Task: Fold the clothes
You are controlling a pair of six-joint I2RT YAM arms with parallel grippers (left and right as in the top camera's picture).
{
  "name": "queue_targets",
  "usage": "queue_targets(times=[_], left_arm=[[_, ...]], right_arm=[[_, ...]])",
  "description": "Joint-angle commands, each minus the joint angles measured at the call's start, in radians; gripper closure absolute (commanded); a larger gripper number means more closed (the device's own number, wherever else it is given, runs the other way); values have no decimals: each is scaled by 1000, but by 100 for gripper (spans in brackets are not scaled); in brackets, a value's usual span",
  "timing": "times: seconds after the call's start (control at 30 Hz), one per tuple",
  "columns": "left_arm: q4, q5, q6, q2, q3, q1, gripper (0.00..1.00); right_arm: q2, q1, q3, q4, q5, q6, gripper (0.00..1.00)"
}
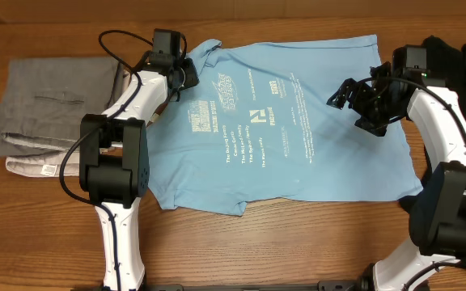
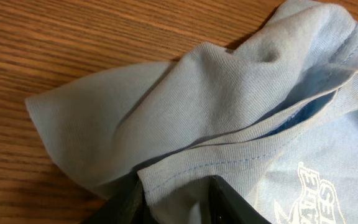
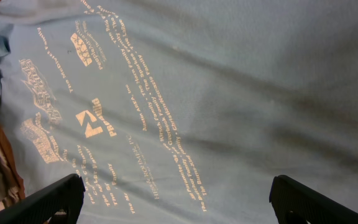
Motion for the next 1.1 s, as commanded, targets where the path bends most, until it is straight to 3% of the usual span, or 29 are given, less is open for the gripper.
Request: queue_targets(times=[0.0,0.47,0.8,0.93,1.07], left_arm=[[-8,-11,1,-29,24,-5,63],[8,-6,1,-29,49,0,65],[5,-6,1,-29,49,0,96],[24,-7,34,-29,50,1,96],[45,-25,193,-29,101,1,96]], right_arm=[[0,-4,17,4,-9,0,0],[0,-4,17,4,-9,-1,0],[0,-4,17,4,-9,0,0],[0,-4,17,4,-9,0,0],[0,-4,17,4,-9,-1,0]])
